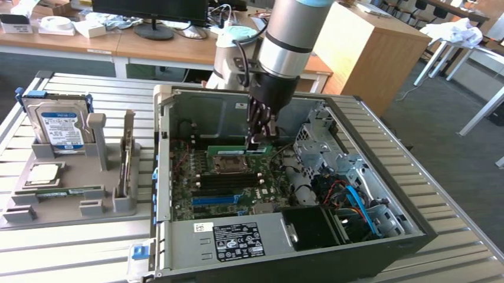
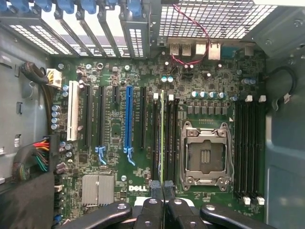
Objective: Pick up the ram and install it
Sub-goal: 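Insert the ram into the slot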
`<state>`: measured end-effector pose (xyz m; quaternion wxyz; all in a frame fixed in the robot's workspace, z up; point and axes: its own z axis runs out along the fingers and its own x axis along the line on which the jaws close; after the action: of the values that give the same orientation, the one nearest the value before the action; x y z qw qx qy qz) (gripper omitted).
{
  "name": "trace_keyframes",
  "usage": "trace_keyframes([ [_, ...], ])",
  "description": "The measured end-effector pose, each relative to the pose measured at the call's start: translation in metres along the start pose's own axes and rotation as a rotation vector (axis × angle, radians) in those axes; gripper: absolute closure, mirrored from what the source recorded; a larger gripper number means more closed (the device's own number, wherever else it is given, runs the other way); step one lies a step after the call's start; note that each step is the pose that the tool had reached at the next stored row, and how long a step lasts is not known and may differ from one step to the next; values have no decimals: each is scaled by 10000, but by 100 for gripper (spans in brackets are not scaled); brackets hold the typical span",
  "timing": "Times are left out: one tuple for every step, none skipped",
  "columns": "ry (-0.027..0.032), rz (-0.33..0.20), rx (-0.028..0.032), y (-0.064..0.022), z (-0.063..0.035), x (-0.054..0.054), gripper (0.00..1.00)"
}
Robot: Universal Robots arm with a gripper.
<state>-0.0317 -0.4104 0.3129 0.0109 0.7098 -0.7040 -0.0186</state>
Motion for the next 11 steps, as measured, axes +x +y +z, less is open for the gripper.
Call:
trace_keyframes([
  [0,0,0,0,7,0,89],
  [0,0,0,-1,15,0,89],
  [0,0,0,-1,22,0,89],
  [0,0,1,-1,32,0,89],
  [0,0,2,-2,44,1,89],
  [-1,0,3,-2,55,1,89],
  [-1,0,4,-3,66,1,89],
  [-1,0,4,-3,76,1,89],
  [0,0,4,-4,87,1,89],
  [0,0,4,-4,97,1,89],
  [0,0,4,-5,108,1,89],
])
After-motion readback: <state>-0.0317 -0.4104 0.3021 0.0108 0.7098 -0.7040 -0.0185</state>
